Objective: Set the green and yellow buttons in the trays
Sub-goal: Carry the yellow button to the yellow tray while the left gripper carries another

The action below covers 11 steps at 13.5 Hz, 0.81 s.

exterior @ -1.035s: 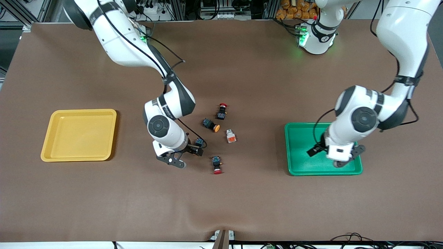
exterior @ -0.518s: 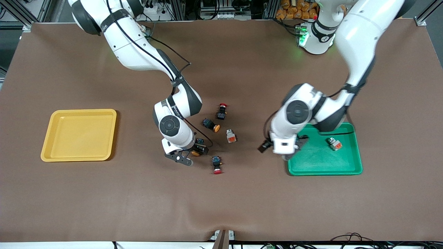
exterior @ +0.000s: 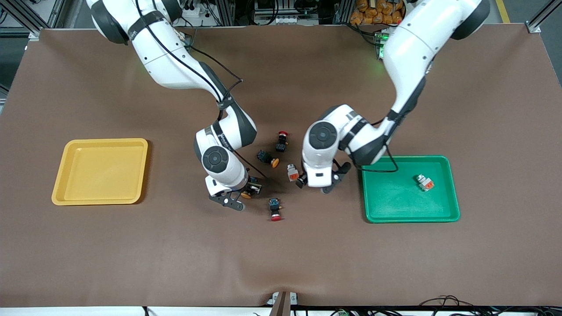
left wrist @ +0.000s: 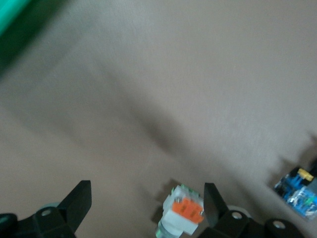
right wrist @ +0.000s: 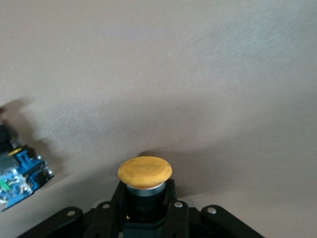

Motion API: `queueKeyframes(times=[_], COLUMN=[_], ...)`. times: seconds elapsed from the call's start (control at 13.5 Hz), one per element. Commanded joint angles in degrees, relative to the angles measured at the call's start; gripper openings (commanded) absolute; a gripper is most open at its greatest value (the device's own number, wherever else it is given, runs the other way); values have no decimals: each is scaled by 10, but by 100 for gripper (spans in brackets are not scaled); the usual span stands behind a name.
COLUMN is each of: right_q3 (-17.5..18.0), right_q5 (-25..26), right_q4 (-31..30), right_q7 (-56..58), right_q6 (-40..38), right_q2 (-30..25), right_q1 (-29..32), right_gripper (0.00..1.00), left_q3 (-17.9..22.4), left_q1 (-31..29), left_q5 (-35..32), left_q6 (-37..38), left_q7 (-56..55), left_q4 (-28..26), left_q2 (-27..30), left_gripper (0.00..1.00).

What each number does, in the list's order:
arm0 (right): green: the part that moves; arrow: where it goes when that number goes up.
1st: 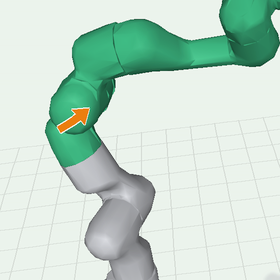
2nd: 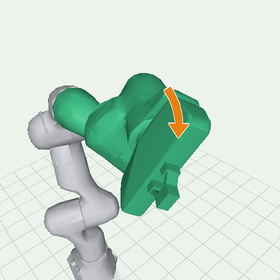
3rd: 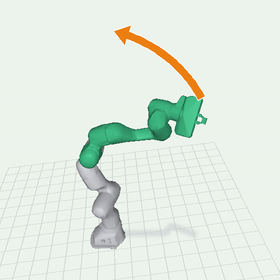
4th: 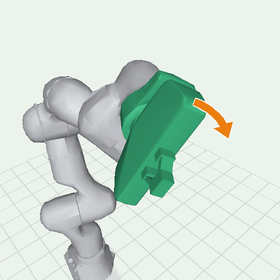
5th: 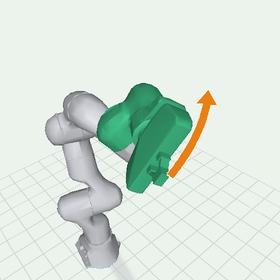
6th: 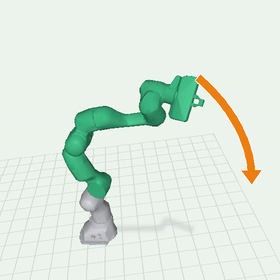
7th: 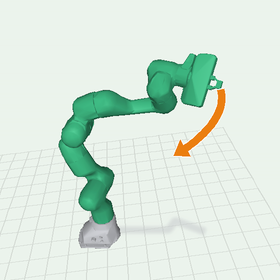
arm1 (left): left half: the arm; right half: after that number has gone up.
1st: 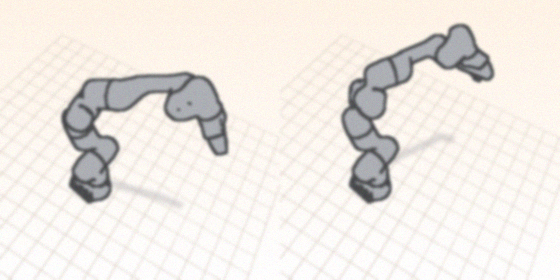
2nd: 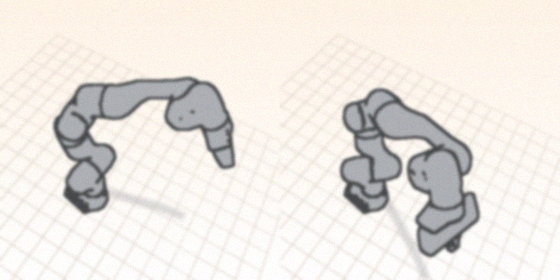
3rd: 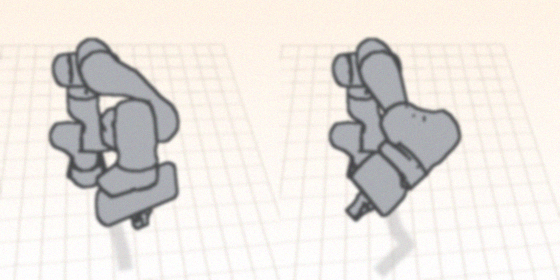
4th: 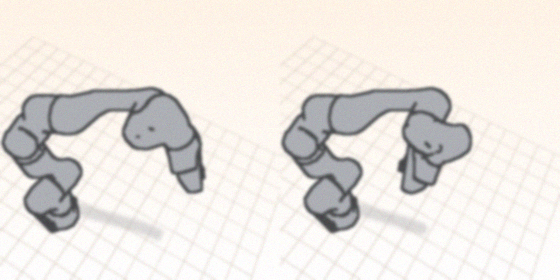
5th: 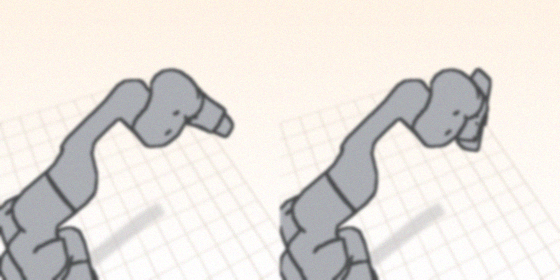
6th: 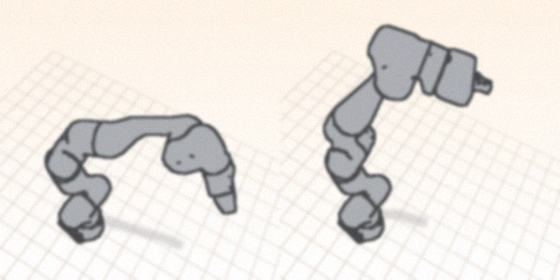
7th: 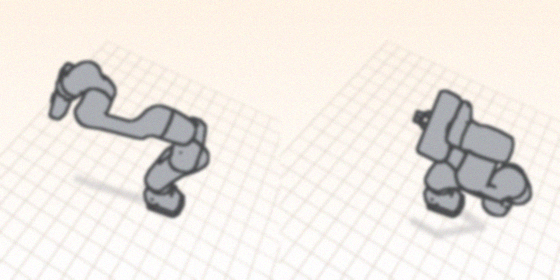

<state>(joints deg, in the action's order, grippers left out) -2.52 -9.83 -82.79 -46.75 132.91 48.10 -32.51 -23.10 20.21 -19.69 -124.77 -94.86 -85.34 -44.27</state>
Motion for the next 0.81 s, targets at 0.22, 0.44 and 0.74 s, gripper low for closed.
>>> queueKeyframes(times=[0.22,0.44,0.74], right_q3=[5,6,0], right_q5=[-5,-15,-12], right_q4=[129,131,127], right_q7=[30,107,235], right_q6=[-223,-267,-334], right_q2=[-12,-40,-76], right_q1=[74,120,183], right_gripper=[0,0,0], left_q3=[9,9,9], left_q1=[22,40,47], left_q5=[4,3,2], left_q6=[-51,-62,-64], left_q7=[53,76,115], left_q4=[22,34,41], left_q2=[-37,-52,-64], left_gripper=[100,100,100])
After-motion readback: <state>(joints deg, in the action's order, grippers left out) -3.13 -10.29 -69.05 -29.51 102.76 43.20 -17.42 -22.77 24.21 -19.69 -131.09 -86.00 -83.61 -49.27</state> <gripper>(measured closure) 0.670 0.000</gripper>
